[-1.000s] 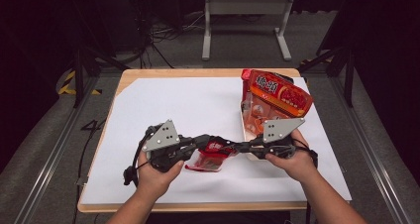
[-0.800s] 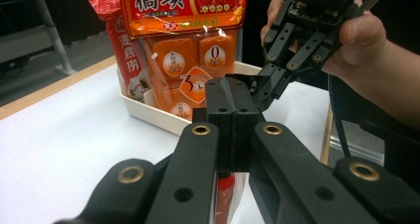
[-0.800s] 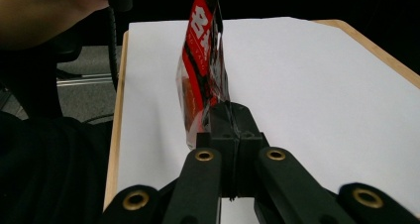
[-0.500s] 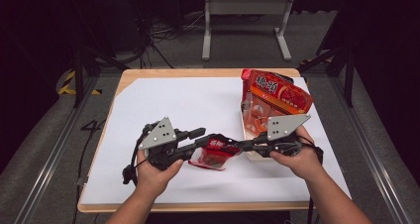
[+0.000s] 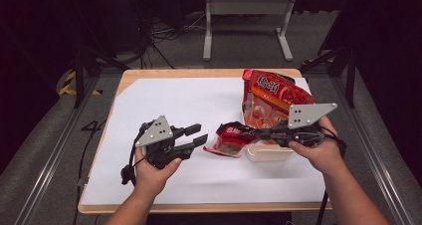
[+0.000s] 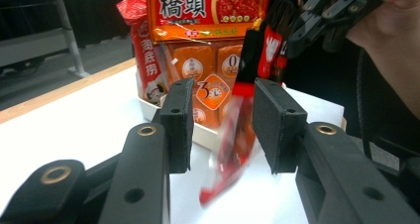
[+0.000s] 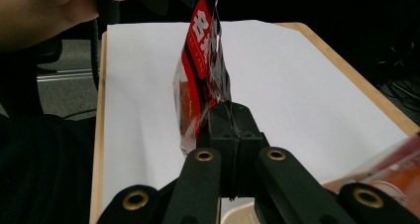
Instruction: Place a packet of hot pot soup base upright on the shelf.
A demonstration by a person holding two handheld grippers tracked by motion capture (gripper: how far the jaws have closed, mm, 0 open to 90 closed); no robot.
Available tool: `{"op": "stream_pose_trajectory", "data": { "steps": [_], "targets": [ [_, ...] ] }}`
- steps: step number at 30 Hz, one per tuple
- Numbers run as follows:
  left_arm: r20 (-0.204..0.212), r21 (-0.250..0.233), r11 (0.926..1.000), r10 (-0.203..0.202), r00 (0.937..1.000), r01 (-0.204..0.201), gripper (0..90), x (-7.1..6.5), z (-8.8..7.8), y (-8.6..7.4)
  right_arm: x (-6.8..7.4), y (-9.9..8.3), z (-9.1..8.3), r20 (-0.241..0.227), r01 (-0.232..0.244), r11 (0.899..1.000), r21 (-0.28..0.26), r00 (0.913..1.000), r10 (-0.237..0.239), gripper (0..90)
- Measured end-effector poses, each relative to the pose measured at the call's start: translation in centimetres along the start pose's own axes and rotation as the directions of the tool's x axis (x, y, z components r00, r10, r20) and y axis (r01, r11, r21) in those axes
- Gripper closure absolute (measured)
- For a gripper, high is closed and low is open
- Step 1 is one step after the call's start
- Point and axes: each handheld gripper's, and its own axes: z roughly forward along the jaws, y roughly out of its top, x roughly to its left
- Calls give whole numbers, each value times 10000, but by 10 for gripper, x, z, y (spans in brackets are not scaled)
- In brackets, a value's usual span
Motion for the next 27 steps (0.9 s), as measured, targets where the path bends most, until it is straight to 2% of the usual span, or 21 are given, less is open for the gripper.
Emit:
{"op": "stream_pose_trajectory", "data": {
  "steps": [15, 27],
  "targets": [
    [-435, -110, 9993, -358, 9984, 354, 579, 12, -9, -3, -14, -2, -34, 1015, -135, 9993, 358, 9948, 98, 898],
    [-515, -144, 9988, -473, 9976, 466, 579, 16, -12, -4, -18, -9, -51, 1333, -346, 9978, 560, 9907, 269, 897]
  ]
}}
